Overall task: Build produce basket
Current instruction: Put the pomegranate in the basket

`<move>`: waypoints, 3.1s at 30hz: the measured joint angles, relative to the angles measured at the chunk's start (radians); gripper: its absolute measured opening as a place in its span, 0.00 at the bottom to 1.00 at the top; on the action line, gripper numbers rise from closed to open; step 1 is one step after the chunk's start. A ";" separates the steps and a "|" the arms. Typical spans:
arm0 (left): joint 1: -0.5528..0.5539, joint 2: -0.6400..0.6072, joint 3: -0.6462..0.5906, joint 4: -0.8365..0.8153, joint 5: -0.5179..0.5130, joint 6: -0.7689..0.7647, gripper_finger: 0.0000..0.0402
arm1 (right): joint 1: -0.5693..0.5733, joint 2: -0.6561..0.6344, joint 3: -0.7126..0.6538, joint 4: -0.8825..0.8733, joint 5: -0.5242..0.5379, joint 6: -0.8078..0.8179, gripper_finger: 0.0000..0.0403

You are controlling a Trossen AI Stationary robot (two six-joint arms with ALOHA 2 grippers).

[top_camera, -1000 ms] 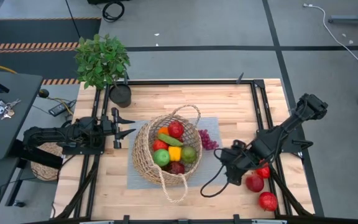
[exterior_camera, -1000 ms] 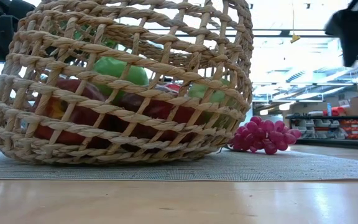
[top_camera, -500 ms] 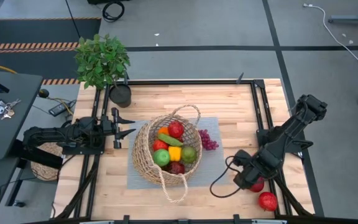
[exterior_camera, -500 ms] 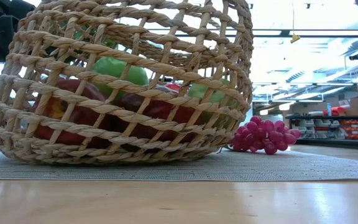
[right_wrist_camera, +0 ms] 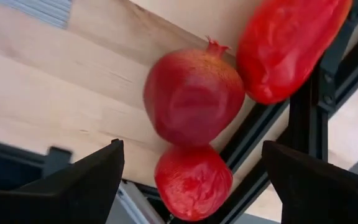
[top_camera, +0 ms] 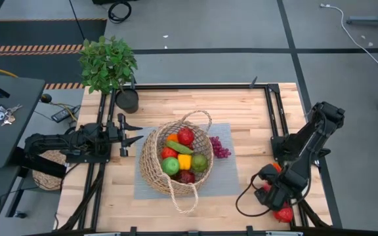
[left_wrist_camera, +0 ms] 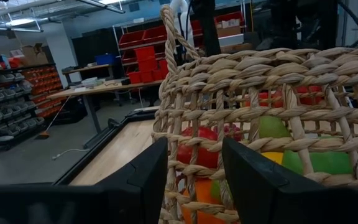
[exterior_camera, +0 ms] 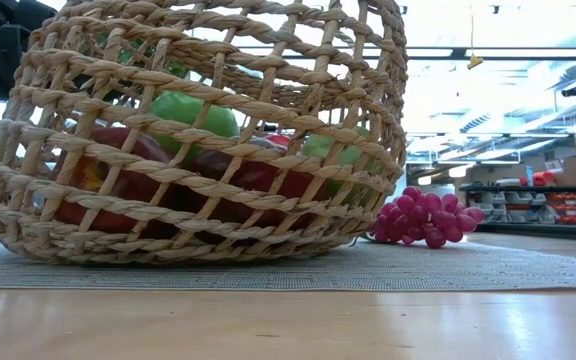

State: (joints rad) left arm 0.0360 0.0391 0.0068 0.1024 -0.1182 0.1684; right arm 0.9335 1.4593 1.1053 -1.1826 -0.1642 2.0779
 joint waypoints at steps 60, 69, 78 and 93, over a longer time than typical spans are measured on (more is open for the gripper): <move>0.000 0.000 0.000 0.001 0.000 0.000 0.40 | -0.101 0.175 -0.073 0.056 0.166 -0.299 0.87; 0.000 0.000 0.000 0.001 0.000 0.000 0.40 | -0.234 0.175 0.080 -0.056 0.324 -0.585 0.86; 0.000 0.000 0.000 0.001 0.000 0.000 0.40 | -0.379 0.175 0.329 -0.062 0.506 -0.964 0.86; 0.000 0.000 0.000 0.001 0.000 0.000 0.40 | -0.536 0.173 0.670 0.106 0.539 -1.546 0.86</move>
State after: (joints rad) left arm 0.0357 0.0387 0.0067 0.1036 -0.1181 0.1680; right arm 0.3975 1.6321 1.7751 -1.0766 0.3751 0.5323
